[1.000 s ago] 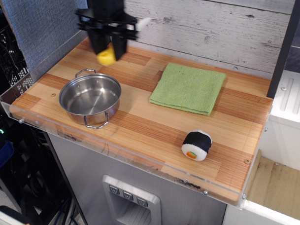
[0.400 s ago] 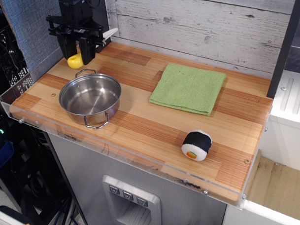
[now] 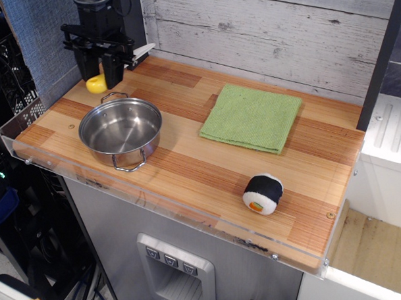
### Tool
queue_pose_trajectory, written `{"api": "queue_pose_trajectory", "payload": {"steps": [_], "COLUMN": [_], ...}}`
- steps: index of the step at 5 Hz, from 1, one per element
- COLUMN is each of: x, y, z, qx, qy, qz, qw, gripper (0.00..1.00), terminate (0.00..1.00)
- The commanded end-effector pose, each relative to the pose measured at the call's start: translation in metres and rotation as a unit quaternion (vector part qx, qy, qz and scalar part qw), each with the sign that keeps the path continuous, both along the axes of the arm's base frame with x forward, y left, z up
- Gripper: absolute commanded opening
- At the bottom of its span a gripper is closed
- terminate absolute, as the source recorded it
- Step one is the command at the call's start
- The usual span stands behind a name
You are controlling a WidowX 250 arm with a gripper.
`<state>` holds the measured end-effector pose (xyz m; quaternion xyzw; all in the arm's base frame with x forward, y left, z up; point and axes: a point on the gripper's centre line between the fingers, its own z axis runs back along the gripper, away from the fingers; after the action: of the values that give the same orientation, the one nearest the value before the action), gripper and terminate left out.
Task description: Place the object onto the table.
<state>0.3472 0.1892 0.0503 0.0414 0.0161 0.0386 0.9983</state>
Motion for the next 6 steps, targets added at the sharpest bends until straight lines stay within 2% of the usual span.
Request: {"api": "queue_pose_trajectory", "payload": {"steps": [1,2,3,4,5,6], "x": [-0.001,-0.001,0.002,0.004,0.001,-0.008], "y": [0.033,0.037,0.019,0.007,-0.005,-0.022], "z": [0.013,0.007,0.003,0.005,0.019,0.051], "qx": [0.019,0.011,-0.002,-0.004,0.004,0.029], "qy": [0.013,0.026,0.037,0.035,0.011,-0.033], "qz": [0.004,-0.003,-0.012,-0.022,-0.031,-0.037], "qw": [0.9997,0.9996,0.9992,0.9991,0.9994,0.9984], "gripper": [0.00,0.00,1.00,1.00,1.00,1.00], "terminate": [0.00,0.00,0.00,0.00,0.00,0.00]}}
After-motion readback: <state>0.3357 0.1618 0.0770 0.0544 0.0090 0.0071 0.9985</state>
